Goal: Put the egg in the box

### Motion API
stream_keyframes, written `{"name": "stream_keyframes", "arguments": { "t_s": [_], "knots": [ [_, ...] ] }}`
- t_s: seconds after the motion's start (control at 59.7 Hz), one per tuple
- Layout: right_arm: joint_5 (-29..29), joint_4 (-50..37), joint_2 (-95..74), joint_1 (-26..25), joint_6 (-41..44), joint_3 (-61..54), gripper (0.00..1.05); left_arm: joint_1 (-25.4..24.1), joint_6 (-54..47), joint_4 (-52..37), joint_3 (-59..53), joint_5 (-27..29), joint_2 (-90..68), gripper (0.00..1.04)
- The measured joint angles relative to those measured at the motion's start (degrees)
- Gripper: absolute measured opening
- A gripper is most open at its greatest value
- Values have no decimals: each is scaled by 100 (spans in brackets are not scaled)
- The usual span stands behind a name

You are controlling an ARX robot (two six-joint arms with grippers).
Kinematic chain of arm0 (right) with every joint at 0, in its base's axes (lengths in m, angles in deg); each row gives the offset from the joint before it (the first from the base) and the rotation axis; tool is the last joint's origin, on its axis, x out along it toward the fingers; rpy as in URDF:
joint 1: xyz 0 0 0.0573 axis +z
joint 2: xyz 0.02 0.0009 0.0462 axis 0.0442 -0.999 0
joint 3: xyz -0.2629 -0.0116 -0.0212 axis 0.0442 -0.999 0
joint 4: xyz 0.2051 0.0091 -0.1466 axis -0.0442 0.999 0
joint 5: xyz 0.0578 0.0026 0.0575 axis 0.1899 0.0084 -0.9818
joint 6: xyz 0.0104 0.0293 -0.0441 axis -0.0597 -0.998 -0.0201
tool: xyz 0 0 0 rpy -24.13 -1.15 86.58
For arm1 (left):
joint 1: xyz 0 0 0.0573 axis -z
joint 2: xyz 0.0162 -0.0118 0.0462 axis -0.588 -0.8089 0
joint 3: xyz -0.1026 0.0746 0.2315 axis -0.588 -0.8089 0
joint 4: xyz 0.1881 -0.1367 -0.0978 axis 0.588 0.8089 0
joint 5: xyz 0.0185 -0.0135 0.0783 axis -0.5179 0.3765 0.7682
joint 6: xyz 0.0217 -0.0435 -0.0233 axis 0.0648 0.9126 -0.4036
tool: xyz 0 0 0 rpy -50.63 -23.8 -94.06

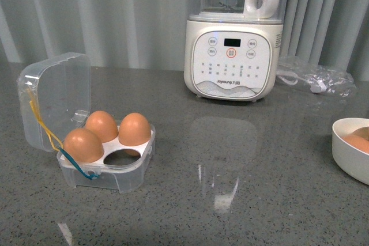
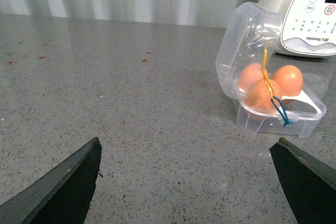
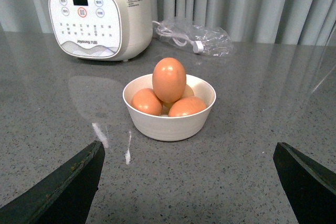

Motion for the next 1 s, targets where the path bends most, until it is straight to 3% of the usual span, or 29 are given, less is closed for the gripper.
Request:
{"name": "stream_keyframes", "arguments": {
  "t_s": [1.005],
  "knots": [
    [28, 35, -13, 9, 13, 4, 98, 0, 0, 0, 0, -2, 0, 98]
  ]
}}
